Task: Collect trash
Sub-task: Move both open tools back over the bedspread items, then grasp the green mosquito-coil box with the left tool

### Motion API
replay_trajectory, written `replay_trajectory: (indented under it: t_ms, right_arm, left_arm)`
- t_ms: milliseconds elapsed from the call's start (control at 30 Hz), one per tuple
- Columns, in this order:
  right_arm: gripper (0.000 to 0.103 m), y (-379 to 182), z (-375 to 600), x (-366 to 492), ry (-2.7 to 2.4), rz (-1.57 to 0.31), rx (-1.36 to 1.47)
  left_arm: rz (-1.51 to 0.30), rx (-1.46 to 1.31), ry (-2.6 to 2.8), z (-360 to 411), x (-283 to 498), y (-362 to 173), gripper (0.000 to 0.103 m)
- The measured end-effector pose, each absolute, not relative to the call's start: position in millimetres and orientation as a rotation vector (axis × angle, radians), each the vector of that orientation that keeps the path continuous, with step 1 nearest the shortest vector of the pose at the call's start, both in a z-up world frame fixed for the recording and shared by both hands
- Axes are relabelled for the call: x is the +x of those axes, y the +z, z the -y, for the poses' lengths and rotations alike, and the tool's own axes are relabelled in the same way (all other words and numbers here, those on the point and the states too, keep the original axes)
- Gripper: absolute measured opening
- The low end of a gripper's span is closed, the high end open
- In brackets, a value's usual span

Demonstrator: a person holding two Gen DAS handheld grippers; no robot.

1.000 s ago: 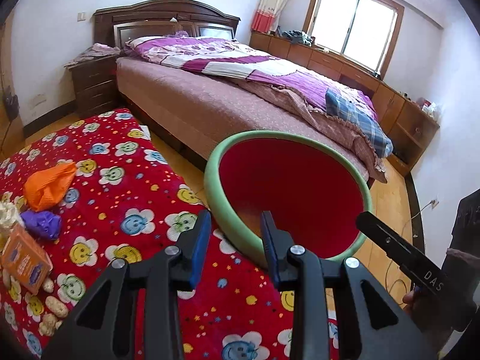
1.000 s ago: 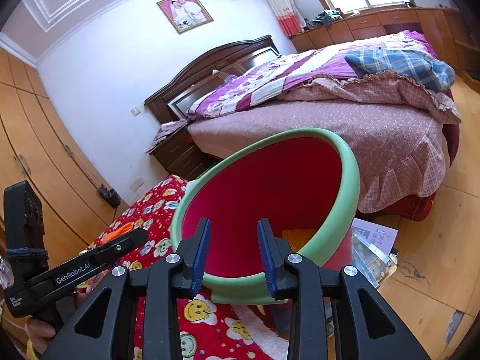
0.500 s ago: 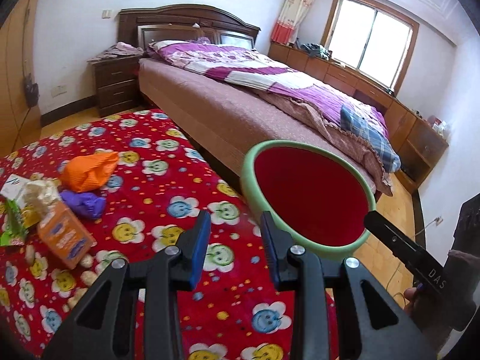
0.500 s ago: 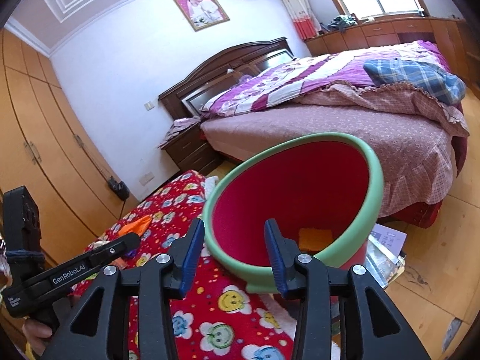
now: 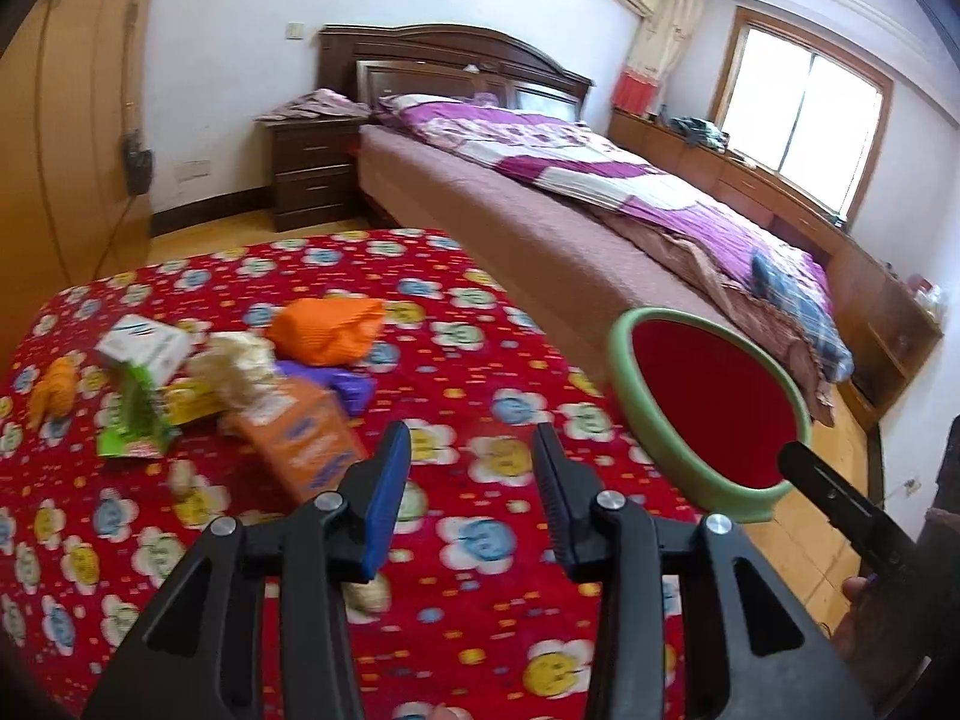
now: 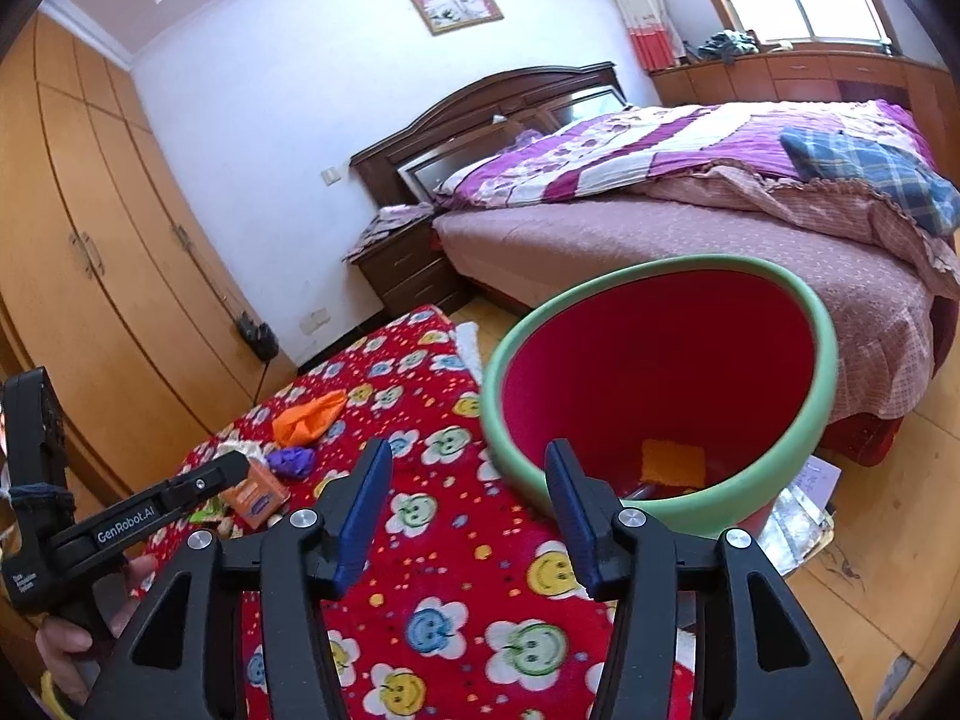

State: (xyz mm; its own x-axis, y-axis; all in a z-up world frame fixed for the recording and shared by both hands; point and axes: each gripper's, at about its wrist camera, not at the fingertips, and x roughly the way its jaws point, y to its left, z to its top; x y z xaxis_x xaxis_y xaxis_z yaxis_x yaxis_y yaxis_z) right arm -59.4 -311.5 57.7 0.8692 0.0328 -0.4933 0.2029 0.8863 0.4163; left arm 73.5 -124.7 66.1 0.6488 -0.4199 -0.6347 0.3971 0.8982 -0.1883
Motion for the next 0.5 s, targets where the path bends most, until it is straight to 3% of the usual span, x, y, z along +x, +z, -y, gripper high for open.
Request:
replay_trajectory:
  t_ms: [267,500]
  right_arm:
    - [0.060,54,293,-45,-0.076,-0.558,0.464]
    - [0.060,48,280,-33,-0.058,-0.601,0.466]
  left_arm:
    - [-0.732,-0.056,-0.306,72,96,63,0.053]
    - [-0.765,-0.046,-0.191,29,125,46,0.071]
